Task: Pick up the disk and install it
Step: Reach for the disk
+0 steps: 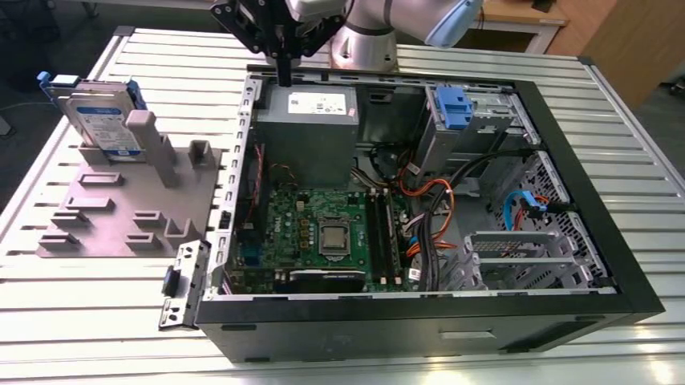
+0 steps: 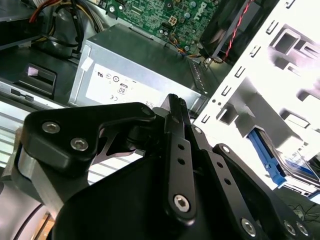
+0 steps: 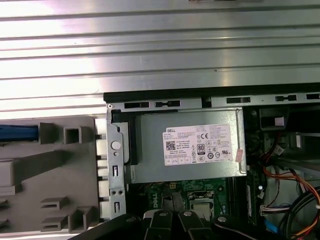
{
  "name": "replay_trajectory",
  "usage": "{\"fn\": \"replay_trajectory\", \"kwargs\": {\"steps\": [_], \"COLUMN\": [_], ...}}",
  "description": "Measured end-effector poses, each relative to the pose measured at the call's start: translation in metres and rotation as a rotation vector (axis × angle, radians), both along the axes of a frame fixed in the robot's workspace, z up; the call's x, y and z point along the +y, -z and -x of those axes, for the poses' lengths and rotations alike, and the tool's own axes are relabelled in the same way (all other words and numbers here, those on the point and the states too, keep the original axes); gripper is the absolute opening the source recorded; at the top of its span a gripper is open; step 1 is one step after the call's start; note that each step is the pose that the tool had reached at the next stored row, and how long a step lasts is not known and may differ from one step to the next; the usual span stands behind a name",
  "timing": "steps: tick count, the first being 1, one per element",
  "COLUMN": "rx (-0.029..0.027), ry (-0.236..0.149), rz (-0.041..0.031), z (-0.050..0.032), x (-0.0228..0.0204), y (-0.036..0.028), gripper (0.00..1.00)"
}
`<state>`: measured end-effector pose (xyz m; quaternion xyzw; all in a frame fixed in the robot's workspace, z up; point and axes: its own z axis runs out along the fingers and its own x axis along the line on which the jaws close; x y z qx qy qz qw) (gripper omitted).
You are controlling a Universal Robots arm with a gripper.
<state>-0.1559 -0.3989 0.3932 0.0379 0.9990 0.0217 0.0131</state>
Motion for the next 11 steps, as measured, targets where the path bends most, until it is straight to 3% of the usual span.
{"fn": "replay_trajectory", "kwargs": {"steps": [11], "rx": [0.0], "ry": [0.0], "rz": [0.0], "z": [0.0068], "x": [0.0], "y": [0.0], "gripper": [0.11]}}
